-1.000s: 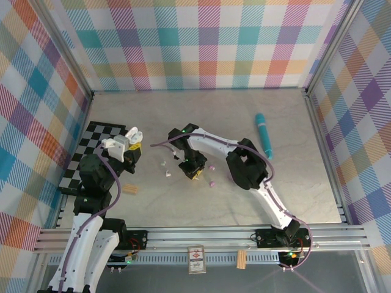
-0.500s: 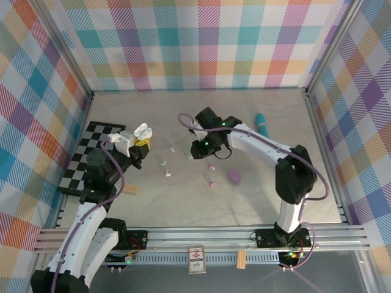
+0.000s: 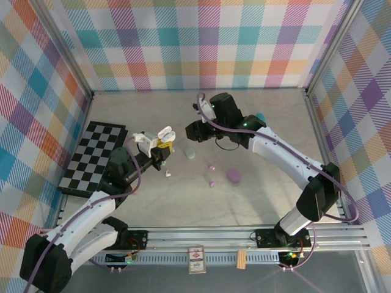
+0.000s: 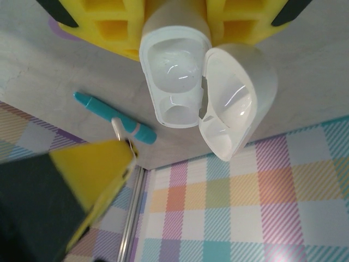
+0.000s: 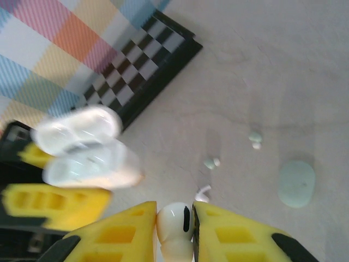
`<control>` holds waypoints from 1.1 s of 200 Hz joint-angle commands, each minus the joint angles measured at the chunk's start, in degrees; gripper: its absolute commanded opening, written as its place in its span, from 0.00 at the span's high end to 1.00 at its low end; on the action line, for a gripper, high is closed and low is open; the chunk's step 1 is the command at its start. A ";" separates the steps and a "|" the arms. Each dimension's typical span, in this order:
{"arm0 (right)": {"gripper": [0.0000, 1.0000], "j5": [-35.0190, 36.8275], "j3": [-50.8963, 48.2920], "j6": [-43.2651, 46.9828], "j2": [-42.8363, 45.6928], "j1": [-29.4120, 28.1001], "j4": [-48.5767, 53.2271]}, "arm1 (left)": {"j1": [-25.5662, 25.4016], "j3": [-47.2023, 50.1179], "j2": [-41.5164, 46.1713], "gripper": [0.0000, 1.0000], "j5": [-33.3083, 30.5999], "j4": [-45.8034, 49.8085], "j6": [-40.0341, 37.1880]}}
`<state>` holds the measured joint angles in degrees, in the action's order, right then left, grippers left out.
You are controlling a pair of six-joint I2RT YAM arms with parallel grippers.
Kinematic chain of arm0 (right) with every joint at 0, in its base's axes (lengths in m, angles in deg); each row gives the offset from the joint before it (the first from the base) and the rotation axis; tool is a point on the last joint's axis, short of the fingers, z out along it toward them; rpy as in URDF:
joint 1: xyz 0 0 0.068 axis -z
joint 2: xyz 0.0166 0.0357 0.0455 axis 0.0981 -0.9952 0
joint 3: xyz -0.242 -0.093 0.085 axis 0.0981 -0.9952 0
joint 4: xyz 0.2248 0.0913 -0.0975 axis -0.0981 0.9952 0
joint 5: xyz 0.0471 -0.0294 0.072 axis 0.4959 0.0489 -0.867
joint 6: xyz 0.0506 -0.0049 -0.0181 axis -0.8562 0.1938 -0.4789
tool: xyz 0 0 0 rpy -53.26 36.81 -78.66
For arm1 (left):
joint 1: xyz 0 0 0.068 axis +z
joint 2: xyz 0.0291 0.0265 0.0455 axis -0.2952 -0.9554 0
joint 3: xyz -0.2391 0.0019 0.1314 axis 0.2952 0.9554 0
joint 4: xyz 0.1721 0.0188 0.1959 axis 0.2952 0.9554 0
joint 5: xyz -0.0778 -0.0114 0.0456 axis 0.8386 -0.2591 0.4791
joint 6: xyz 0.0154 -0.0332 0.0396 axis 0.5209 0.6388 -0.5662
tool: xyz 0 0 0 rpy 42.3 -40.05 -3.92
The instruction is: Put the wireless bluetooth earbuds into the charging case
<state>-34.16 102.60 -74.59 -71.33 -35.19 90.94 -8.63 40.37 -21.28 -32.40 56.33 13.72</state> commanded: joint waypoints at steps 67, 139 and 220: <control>0.77 -5.71 -1.26 -3.15 1.37 0.65 -8.45 | -5.30 -2.46 -4.54 1.00 -2.40 -6.57 1.36; 0.77 -6.16 -3.25 -4.24 0.39 0.67 -10.89 | -6.19 -3.60 -4.02 1.00 -2.05 -6.10 1.72; 0.77 -6.44 -5.32 -4.53 -0.32 0.68 -12.64 | -6.28 -4.00 -3.19 1.00 -1.96 -7.11 2.27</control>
<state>-39.34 98.86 -78.30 -70.83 -34.82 80.79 -14.23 38.60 -25.91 -34.52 52.35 14.99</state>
